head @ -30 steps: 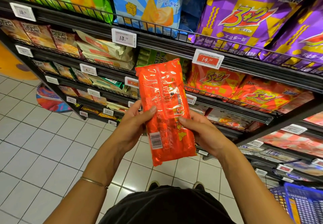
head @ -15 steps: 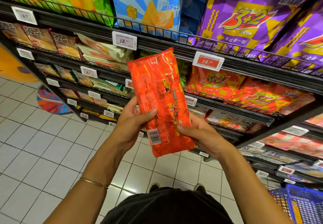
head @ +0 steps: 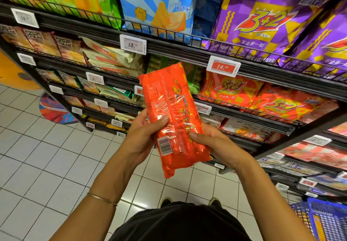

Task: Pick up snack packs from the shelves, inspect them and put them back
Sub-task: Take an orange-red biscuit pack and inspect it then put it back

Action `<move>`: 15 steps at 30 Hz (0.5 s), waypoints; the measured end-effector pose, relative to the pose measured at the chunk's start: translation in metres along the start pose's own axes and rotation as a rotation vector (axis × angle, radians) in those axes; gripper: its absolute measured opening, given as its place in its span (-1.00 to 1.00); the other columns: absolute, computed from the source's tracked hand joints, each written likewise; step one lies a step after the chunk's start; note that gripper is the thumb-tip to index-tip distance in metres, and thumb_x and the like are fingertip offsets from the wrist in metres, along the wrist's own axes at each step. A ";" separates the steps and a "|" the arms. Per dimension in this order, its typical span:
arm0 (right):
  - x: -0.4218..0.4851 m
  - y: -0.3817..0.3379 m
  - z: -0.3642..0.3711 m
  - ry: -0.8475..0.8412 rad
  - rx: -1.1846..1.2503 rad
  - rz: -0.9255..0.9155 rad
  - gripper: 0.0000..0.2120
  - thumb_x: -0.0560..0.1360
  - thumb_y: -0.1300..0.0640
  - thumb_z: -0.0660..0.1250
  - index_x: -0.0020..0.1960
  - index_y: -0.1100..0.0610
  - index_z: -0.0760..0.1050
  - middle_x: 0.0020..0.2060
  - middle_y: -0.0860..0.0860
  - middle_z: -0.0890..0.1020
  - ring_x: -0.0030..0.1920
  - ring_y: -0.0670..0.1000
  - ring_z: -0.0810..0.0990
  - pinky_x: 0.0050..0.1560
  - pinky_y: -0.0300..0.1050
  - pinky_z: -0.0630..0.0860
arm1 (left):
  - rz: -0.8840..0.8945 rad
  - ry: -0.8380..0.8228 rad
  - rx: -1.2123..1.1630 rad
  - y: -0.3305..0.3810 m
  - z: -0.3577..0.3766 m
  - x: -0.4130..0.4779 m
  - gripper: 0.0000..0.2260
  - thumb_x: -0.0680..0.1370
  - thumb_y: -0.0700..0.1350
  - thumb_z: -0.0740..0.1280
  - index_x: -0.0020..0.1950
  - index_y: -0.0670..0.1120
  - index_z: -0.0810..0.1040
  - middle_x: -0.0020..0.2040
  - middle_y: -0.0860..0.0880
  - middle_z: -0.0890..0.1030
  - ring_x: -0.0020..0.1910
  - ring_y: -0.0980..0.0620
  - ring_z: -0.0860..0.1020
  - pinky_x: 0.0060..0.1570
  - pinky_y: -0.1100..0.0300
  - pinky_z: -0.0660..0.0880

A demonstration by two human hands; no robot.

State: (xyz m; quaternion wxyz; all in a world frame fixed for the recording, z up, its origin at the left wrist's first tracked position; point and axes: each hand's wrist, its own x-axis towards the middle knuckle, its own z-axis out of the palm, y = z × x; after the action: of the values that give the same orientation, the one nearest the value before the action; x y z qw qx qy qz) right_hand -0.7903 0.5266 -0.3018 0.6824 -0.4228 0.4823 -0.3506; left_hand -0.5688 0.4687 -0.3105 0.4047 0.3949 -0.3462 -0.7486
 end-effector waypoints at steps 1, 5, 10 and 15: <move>0.000 0.001 0.001 -0.012 0.006 0.010 -0.47 0.54 0.01 0.44 0.48 0.05 0.45 0.34 0.12 0.64 0.34 0.20 0.62 0.41 0.29 0.48 | 0.007 0.020 0.005 -0.001 0.000 0.000 -0.27 0.36 -0.13 0.62 0.49 -0.15 0.44 0.31 -0.23 0.64 0.23 -0.24 0.67 0.17 -0.19 0.62; 0.000 -0.002 0.008 0.148 -0.090 -0.070 -0.23 0.47 -0.02 0.57 0.57 -0.08 0.28 0.40 -0.03 0.58 0.40 0.05 0.57 0.30 0.09 0.59 | 0.089 0.102 0.096 -0.002 0.003 -0.003 -0.31 0.37 -0.19 0.57 0.47 -0.07 0.43 0.25 -0.16 0.69 0.20 -0.20 0.69 0.15 -0.21 0.62; 0.001 -0.013 0.021 0.218 -0.348 -0.270 0.03 0.31 -0.30 0.61 0.57 -0.45 0.03 0.50 -0.15 0.39 0.45 -0.10 0.48 0.30 -0.05 0.58 | 0.205 0.115 0.165 0.001 0.020 -0.007 -0.32 0.39 -0.09 0.61 0.46 -0.04 0.44 0.22 -0.09 0.71 0.18 -0.11 0.70 -0.02 0.00 0.69; 0.001 -0.024 0.017 0.182 -0.064 -0.225 0.05 0.20 -0.27 0.66 0.55 -0.25 0.19 0.36 -0.09 0.60 0.32 -0.05 0.62 0.21 -0.11 0.59 | 0.236 -0.102 0.212 0.013 0.027 -0.013 -0.57 0.66 0.04 0.29 0.54 0.08 0.44 0.40 -0.08 0.61 0.36 -0.16 0.60 0.15 -0.04 0.60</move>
State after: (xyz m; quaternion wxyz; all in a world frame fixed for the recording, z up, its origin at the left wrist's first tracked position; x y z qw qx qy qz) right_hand -0.7756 0.5201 -0.2772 0.5786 -0.4621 0.5026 -0.4463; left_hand -0.5839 0.4797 -0.2834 0.4278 0.3536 -0.4870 -0.6744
